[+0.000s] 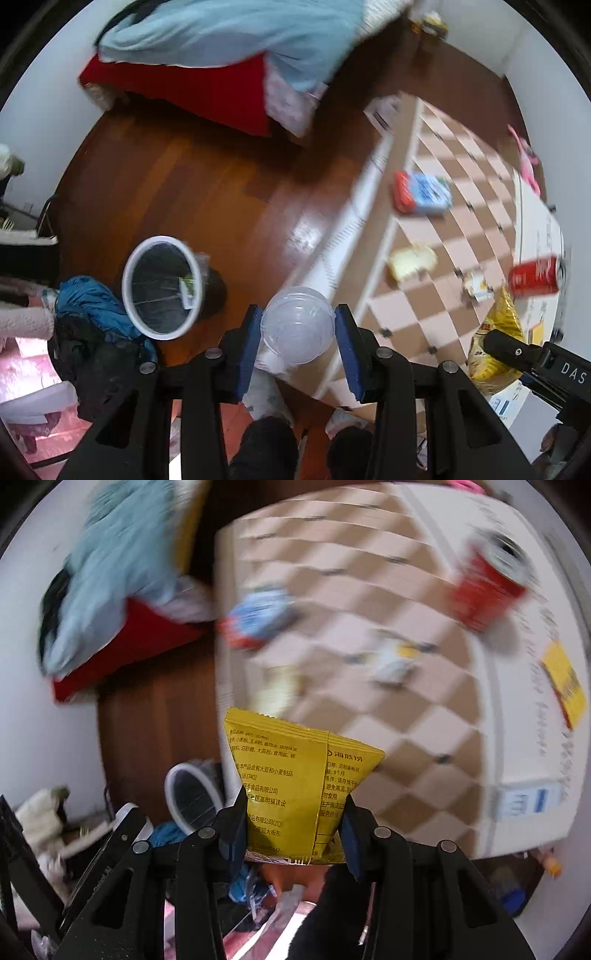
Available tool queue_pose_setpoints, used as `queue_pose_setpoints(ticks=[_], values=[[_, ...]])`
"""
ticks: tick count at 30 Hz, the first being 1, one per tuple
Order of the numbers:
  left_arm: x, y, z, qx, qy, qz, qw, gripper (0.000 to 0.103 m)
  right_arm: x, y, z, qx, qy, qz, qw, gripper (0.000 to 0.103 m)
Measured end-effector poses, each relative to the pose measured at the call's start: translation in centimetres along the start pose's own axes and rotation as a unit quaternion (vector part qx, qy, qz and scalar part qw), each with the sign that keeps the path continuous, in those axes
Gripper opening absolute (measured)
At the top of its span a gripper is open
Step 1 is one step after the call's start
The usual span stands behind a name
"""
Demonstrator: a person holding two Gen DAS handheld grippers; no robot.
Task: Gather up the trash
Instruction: 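Carry the plastic cup and yellow bag over the trash bin with both tools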
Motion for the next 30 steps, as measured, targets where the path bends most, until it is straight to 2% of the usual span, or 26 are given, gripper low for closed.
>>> queue_pose_setpoints(ticks=[5,7,11,16,19,24,30], values=[[1.0,-7.5,-1.7,0.020,0.012,-0.041,0.9989,0.037,-1.8,-8.9,0.2,0.034,-0.011,-0.073,0.997,0.044],[1.0,-11.2,-1.9,0.032,0.010,-0.063,0.9975,0.037,-2.9,-12.9,1.4,0.043,-0.021,-0.102,0.994,0.044],[0.3,-18.1,-0.8,0.051,0.001,-0.102,0.9935,0.037,-6.3,-20.3,4.9,0.052,-0.048,-0.163,0.984,0.044],[-2.2,-25.9,3.2,0.047,-0.033,-0.161,0.9854,0.037,-11.7,-27.1,11.7,0.044,-0.088,-0.222,0.970,0.044],[-4.0,-29.5,6.5,0.042,-0.051,-0.195,0.9786,0.037,-14.7,-29.9,16.5,0.032,-0.109,-0.248,0.962,0.044],[-7.7,-34.6,13.9,0.002,-0.094,-0.268,0.9589,0.037,-18.4,-32.2,25.2,0.006,-0.142,-0.269,0.953,0.044],[-9.4,-37.7,20.9,-0.020,-0.120,-0.301,0.9458,0.037,-19.4,-32.8,32.7,-0.015,-0.156,-0.284,0.946,0.044]])
Point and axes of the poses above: each gripper's, at about its wrist camera, not at the fingertips, and z roughly the way its jaws point, y to its right, x to its top, the point moved 2 cm from there along z, roughly the way its jaws point, and after that the axes turned 9 degrees about y, right-handed, at the moved point
